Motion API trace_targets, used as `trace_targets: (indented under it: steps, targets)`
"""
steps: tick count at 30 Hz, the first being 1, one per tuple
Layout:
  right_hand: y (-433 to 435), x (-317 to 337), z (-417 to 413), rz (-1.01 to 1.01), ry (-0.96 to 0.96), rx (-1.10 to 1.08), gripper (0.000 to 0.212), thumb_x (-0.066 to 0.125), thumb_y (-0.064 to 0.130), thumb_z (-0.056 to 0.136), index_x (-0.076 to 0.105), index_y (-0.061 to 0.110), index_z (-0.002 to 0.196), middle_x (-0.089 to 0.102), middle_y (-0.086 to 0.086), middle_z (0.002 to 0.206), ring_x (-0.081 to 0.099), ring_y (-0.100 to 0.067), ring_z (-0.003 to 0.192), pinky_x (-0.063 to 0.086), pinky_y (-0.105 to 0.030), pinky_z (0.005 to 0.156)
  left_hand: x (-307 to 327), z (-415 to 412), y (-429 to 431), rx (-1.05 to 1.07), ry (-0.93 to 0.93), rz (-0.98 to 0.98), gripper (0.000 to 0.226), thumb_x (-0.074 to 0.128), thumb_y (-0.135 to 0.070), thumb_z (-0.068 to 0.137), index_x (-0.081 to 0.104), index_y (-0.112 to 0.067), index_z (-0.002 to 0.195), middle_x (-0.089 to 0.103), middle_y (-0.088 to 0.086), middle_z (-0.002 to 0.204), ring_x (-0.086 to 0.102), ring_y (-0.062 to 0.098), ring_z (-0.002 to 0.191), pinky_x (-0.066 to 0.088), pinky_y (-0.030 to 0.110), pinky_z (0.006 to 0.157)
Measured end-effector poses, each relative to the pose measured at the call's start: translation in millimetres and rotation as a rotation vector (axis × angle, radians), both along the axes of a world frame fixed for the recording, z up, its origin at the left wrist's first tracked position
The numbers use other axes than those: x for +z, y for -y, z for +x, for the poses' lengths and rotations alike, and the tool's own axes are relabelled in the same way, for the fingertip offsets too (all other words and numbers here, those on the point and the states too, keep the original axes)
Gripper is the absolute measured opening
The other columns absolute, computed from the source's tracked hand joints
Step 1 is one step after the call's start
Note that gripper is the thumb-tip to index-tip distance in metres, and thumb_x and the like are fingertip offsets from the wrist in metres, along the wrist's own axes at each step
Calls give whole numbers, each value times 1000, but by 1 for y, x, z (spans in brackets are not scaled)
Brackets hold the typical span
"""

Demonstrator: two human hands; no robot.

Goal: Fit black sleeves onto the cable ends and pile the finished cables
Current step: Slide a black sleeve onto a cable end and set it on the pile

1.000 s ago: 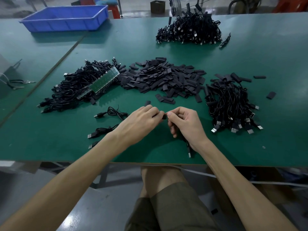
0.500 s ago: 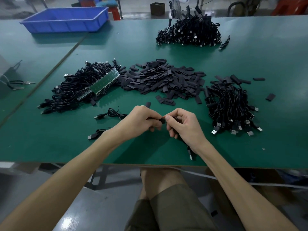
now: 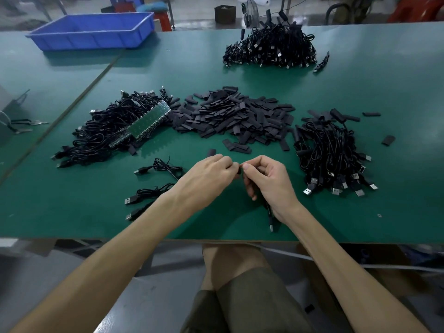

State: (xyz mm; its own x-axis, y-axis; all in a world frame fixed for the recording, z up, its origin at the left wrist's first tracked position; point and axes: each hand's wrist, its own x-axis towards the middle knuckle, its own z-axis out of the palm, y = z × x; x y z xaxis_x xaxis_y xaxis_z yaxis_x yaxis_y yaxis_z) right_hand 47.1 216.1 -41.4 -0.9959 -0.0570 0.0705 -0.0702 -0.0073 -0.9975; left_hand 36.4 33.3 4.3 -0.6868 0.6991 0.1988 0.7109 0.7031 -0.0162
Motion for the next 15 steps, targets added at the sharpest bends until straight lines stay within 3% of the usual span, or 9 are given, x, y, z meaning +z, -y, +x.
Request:
trace_targets:
  steps: [3, 6, 11, 15]
  targets:
    - [1, 0, 0, 44, -2, 21, 10, 62, 13, 103, 64, 8, 94, 67, -3, 67, 57, -18, 48, 44, -26, 42, 6, -1, 2, 15, 113, 17, 23, 42, -21, 109, 59, -6, 112, 56, 6, 98, 55, 25, 93, 46, 38, 86]
    - [2, 1, 1, 61, 1, 41, 11, 61, 15, 104, 63, 10, 94, 68, -4, 68, 58, -19, 49, 44, -28, 43, 11, -4, 5, 59, 267, 109, 23, 45, -16, 105, 64, -3, 101, 56, 6, 89, 57, 29, 82, 48, 46, 78]
    - [5, 3, 3, 29, -5, 57, 15, 62, 19, 104, 65, 7, 97, 70, -5, 73, 62, -18, 56, 48, -27, 49, 6, -12, 9, 139, 452, 333, 21, 51, 2, 98, 70, -3, 91, 62, -5, 73, 51, 8, 61, 49, 27, 66]
    - [4, 4, 2, 62, -31, 69, 8, 68, 17, 100, 68, 9, 100, 76, -4, 82, 68, -16, 67, 51, -27, 57, 3, -15, 14, 221, 563, 469, 22, 55, -3, 97, 71, -11, 84, 66, -6, 64, 54, 9, 52, 49, 25, 58]
